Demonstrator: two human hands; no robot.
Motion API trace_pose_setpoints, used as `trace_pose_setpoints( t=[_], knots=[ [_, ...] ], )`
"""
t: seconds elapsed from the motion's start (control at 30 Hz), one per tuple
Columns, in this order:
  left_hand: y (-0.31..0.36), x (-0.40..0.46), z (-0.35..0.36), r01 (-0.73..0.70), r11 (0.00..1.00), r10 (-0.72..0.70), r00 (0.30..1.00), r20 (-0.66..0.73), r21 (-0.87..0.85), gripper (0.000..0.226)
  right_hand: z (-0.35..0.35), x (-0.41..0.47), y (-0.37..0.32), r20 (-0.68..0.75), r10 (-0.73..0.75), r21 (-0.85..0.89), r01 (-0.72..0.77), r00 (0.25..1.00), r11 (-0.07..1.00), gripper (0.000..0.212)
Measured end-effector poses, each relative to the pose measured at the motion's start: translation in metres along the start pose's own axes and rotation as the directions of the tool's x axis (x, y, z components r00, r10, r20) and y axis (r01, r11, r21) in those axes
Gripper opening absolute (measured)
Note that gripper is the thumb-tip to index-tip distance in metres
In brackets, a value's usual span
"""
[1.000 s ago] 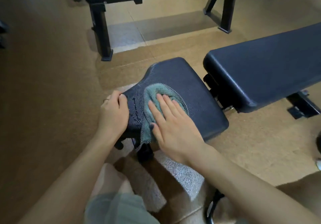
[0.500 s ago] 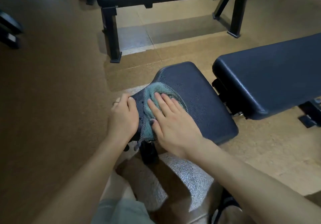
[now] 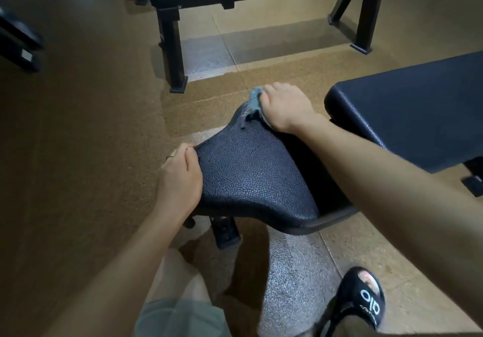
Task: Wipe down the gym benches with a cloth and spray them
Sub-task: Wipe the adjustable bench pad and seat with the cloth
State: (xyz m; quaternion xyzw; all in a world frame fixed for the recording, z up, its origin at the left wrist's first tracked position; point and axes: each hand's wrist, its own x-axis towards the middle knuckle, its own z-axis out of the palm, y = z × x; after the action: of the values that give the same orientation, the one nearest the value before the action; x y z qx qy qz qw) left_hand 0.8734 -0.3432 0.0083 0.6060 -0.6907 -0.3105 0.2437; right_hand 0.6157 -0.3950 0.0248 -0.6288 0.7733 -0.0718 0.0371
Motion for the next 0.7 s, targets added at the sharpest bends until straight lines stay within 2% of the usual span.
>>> trace_pose_setpoints(
  t=[0.17,0.33,0.43,0.57,0.7],
  knots=[
    [0.0,0.001,0.003,0.022,1.0,-0.022,1.0,-0.017,0.012,0.037,-0.001,-0.014,0.033,0.128,0.255,0.231,-0.279,0.958,0.932,0.051],
    [0.002,0.001,0.008,0.029,1.0,-0.028,0.999,-0.044,0.007,0.035,-0.006,-0.109,0.041,0.154,0.475,0.195,-0.498,0.867,0.845,0.046],
    [0.002,0.0,0.008,0.028,0.999,-0.027,0.998,-0.051,0.016,0.035,-0.009,-0.128,0.035,0.127,0.505,0.183,-0.521,0.853,0.834,0.044],
    [0.002,0.002,0.01,0.028,0.999,-0.026,0.998,-0.062,0.023,0.035,-0.006,-0.049,0.02,0.153,0.44,0.158,-0.461,0.885,0.873,0.059],
    [0.0,0.001,0.009,0.014,1.0,-0.014,0.998,-0.064,-0.006,0.034,-0.002,-0.003,0.002,0.107,0.435,0.191,-0.448,0.894,0.873,0.051]
  ],
)
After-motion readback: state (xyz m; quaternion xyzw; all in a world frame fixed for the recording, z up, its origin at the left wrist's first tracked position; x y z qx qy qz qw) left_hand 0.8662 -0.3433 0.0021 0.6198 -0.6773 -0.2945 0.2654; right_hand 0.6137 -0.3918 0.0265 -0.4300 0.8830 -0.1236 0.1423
